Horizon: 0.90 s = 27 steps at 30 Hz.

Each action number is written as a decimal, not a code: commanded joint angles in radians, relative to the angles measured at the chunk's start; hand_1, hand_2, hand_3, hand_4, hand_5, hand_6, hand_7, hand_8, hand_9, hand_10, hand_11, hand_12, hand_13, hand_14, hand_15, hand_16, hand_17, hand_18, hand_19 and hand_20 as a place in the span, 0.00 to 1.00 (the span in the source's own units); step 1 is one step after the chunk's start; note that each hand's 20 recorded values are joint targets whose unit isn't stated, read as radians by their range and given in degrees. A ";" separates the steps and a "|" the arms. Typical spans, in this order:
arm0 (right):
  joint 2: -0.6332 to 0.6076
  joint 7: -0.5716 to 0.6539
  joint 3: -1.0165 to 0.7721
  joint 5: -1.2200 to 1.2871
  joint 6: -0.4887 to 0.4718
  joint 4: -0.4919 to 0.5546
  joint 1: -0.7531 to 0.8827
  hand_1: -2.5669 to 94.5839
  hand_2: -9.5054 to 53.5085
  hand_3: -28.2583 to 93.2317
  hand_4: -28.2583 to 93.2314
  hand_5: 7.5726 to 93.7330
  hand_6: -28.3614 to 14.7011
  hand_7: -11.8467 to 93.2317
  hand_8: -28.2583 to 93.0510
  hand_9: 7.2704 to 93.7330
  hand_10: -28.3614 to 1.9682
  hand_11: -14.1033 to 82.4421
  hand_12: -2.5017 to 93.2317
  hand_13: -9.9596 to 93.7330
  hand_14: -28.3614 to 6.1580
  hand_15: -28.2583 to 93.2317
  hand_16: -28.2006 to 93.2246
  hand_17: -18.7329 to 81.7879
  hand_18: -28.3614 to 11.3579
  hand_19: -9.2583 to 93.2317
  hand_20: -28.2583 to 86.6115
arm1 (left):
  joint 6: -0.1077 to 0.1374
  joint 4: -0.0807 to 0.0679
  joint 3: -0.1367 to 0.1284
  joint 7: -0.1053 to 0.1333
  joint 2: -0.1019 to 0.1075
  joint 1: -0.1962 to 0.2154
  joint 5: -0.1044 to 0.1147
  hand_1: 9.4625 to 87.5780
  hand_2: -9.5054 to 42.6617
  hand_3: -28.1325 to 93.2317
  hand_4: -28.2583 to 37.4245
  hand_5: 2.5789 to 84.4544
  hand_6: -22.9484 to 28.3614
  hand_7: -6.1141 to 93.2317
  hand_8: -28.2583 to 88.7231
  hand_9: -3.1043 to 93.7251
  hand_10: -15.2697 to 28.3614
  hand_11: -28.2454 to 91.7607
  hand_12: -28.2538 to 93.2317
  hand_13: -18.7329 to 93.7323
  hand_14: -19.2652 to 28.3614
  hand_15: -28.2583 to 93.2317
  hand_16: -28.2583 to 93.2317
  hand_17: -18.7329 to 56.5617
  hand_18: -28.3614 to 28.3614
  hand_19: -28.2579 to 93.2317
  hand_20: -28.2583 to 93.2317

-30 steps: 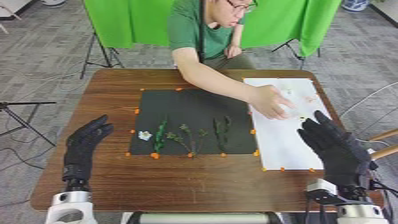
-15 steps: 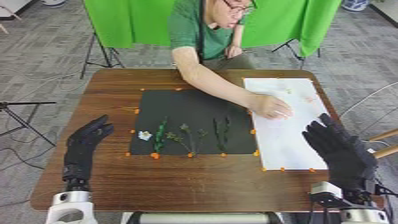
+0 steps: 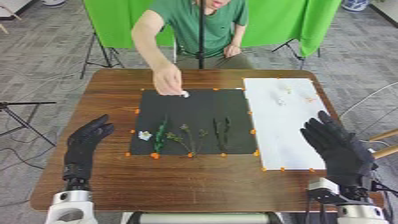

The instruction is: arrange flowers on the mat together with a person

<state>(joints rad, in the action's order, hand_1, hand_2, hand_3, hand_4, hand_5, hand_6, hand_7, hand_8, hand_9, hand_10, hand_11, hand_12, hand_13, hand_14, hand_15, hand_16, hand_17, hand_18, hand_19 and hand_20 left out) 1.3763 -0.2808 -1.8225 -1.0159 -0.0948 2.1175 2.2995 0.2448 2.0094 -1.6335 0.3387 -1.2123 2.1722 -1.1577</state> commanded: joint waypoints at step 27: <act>-0.021 -0.010 0.000 -0.012 0.001 -0.008 -0.012 0.10 0.16 0.88 0.08 0.42 0.63 0.21 0.16 0.40 0.45 0.19 0.16 0.40 0.51 0.32 0.31 0.36 0.34 0.10 0.47 | -0.018 0.000 0.008 0.008 0.004 -0.004 0.012 0.29 0.00 0.75 0.09 0.55 0.54 0.19 0.18 0.54 0.65 0.41 0.35 0.54 0.73 0.39 0.23 0.42 0.69 0.30 0.39</act>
<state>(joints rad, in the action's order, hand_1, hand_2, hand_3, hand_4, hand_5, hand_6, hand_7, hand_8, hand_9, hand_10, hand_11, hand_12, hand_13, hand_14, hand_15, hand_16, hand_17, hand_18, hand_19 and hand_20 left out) 1.3657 -0.2817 -1.8198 -1.0173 -0.0963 2.1055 2.2873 0.2279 2.0102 -1.6292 0.3429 -1.2058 2.1544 -1.1539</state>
